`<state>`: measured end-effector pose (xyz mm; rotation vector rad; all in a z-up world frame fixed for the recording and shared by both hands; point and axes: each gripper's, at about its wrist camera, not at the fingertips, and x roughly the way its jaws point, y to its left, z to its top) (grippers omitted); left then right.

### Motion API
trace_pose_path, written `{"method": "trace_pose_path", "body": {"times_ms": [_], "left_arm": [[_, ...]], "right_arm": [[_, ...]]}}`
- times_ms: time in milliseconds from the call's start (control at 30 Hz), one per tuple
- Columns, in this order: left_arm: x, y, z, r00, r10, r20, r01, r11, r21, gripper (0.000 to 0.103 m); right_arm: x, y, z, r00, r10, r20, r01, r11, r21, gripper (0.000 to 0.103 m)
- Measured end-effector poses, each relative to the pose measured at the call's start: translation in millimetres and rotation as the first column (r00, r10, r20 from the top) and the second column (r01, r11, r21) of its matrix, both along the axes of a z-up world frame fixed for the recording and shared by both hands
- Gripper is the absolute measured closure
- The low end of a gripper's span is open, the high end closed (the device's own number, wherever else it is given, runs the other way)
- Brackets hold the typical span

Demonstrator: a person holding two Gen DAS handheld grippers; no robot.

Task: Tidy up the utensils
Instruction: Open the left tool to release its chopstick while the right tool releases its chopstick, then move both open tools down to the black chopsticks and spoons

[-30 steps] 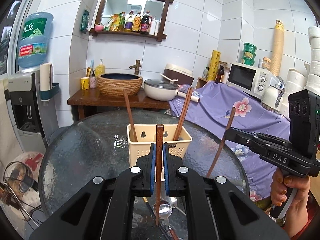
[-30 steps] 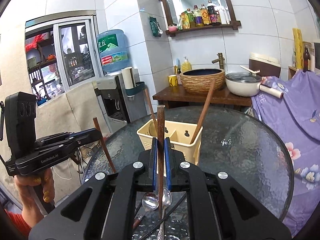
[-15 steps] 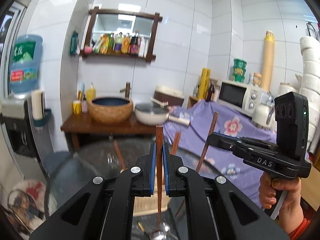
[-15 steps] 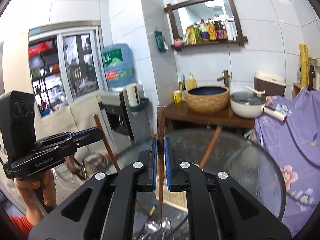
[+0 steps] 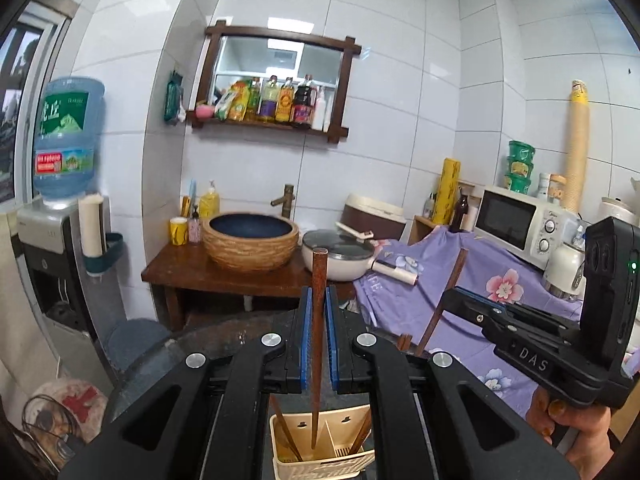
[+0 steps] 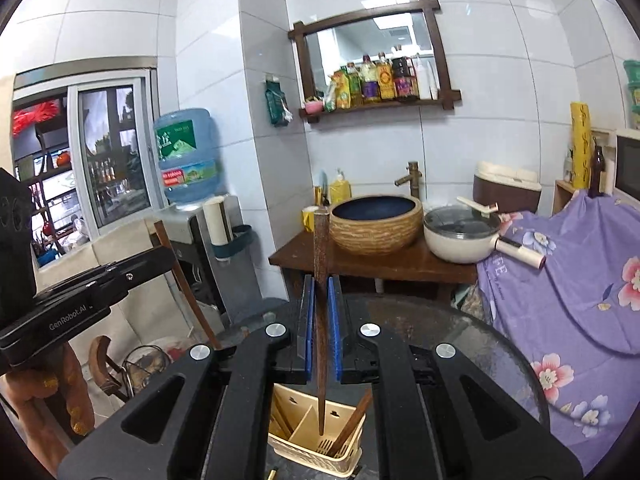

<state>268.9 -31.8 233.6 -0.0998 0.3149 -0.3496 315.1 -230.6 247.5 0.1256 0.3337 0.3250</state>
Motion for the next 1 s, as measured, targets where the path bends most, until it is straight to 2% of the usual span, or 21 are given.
{"method": "trace_pose_path", "body": {"times_ms": [233, 367, 600, 767, 833, 867, 900, 933, 967, 1000], "left_arm": [[18.4, -4.7, -54.8, 0.996, 0.008, -0.086, -0.008, 1.000, 0.005, 0.096], [23.9, -9.4, -77.2, 0.992, 0.008, -0.122, -0.005, 1.000, 0.024, 0.096], [33.9, -11.1, -108.4, 0.983, 0.013, -0.183, -0.006, 0.999, 0.040, 0.096], [36.6, -14.9, -115.5, 0.980, 0.003, -0.201, 0.007, 0.999, 0.050, 0.095], [34.1, -16.6, -117.0, 0.981, 0.006, -0.195, 0.006, 0.998, 0.059, 0.085], [31.7, -16.9, -116.9, 0.982, 0.006, -0.189, 0.006, 0.998, 0.061, 0.080], [29.0, -16.8, -116.4, 0.983, 0.006, -0.185, 0.005, 0.998, 0.059, 0.068], [25.4, -15.8, -115.8, 0.984, 0.007, -0.178, 0.002, 0.999, 0.051, 0.055], [20.9, -14.1, -115.1, 0.986, 0.006, -0.168, 0.001, 0.999, 0.041, 0.050], [13.3, -11.2, -114.3, 0.988, 0.006, -0.153, -0.002, 1.000, 0.027, 0.039]], "right_arm": [[17.8, 3.9, -64.5, 0.995, -0.009, -0.095, 0.010, 1.000, 0.006, 0.095], [21.5, 11.4, -86.7, 0.993, -0.014, -0.121, 0.012, 1.000, -0.020, 0.095], [19.5, 13.3, -94.9, 0.994, -0.016, -0.109, 0.013, 0.999, -0.032, 0.095], [20.0, 11.5, -96.8, 0.994, -0.011, -0.112, 0.008, 1.000, -0.027, 0.092], [18.2, 11.4, -98.0, 0.994, -0.016, -0.104, 0.013, 0.999, -0.034, 0.077], [16.8, 11.4, -97.7, 0.995, -0.020, -0.099, 0.017, 0.999, -0.035, 0.058], [14.0, 10.1, -97.5, 0.996, -0.026, -0.087, 0.023, 0.999, -0.031, 0.054], [8.9, 8.6, -96.8, 0.997, -0.038, -0.065, 0.036, 0.999, -0.028, 0.054], [5.8, 8.8, -95.4, 0.998, -0.042, -0.055, 0.040, 0.999, -0.033, 0.054], [1.4, 8.7, -94.8, 0.998, -0.043, -0.045, 0.041, 0.998, -0.039, 0.054]]}}
